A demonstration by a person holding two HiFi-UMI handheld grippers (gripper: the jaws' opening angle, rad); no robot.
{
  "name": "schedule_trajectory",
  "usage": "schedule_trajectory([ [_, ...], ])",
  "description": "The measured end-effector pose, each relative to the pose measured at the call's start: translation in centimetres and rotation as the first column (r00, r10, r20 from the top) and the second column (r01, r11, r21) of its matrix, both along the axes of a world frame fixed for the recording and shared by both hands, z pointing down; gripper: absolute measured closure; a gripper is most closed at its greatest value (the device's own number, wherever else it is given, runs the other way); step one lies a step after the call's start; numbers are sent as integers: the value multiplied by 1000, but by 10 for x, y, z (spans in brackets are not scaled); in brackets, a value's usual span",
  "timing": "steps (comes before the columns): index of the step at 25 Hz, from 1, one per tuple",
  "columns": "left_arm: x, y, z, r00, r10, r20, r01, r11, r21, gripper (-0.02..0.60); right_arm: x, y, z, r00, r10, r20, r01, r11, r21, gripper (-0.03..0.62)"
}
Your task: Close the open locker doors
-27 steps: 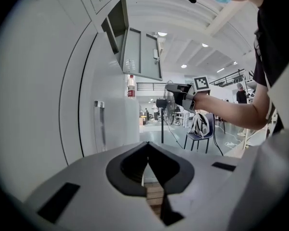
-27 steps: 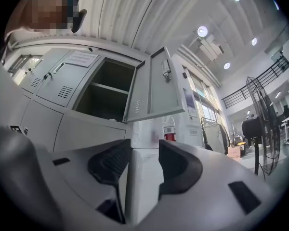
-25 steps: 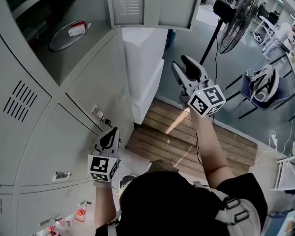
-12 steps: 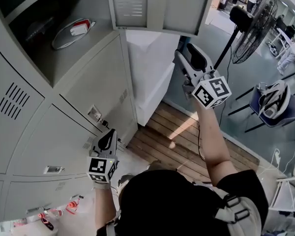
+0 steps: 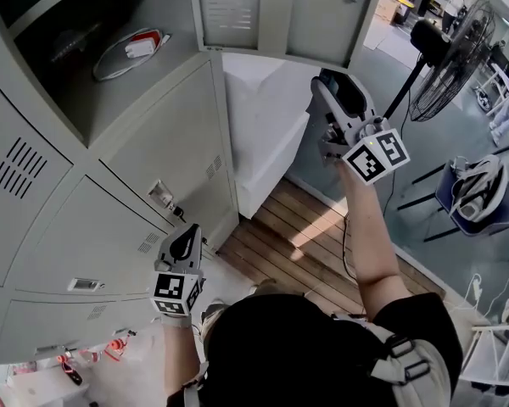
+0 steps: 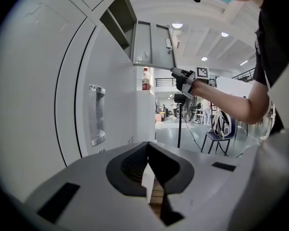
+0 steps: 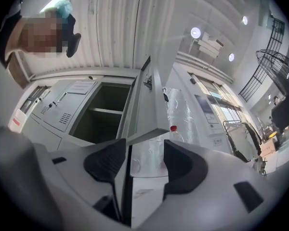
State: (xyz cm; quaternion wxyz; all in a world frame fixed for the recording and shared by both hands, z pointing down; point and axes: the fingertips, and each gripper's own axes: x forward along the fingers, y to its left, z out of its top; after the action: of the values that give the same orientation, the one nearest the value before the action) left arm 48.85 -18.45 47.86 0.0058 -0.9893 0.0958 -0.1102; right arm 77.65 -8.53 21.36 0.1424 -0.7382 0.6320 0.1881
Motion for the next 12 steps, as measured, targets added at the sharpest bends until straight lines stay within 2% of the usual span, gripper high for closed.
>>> schedule_trajectory([
  [6, -3, 0, 3, 1000, -15, 4, 15, 1000, -4, 574, -5, 5, -10, 998, -61, 25, 59, 997, 48, 353],
  [12, -8, -3, 4, 1000, -15, 3, 15, 1000, -8, 574, -13, 10, -10, 997, -68, 31, 65, 995, 75, 378],
])
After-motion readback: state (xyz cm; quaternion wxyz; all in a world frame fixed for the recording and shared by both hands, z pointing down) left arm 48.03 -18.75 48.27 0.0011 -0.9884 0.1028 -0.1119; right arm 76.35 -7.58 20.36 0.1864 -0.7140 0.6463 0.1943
